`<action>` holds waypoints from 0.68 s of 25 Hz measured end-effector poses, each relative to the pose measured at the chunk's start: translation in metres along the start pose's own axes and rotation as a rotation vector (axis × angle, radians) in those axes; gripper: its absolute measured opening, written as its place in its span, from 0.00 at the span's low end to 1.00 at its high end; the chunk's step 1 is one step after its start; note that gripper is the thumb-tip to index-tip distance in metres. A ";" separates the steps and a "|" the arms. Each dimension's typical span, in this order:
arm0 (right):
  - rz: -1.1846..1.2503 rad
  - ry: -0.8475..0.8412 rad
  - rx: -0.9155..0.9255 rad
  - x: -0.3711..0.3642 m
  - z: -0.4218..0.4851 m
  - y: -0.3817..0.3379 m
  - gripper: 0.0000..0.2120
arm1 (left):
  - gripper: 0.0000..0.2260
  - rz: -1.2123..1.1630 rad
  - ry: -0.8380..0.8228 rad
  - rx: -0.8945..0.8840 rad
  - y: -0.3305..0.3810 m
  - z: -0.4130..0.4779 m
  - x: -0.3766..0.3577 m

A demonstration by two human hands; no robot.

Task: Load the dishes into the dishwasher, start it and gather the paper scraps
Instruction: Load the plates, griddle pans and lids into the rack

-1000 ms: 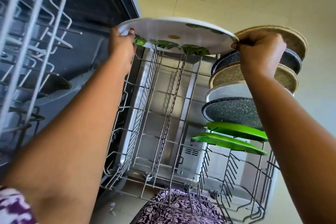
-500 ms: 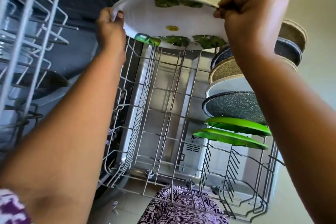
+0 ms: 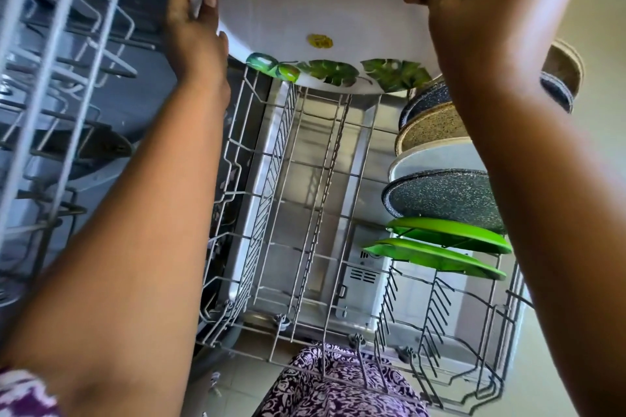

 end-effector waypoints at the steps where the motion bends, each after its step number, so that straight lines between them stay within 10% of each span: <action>1: -0.023 -0.018 -0.014 -0.003 0.000 0.004 0.11 | 0.07 0.033 -0.012 0.014 -0.005 0.002 -0.002; 17: -0.187 -0.195 -0.221 -0.001 -0.025 0.041 0.16 | 0.19 0.156 -0.062 0.070 -0.047 -0.008 -0.009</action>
Point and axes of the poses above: each hand's wrist, its own z-axis towards the middle knuckle, its own x-axis out of the back of the hand, y = z × x, the point moved 5 cm from there along z, towards the middle knuckle, and after that the axes turned 3 degrees about z, right-handed, at the moved point
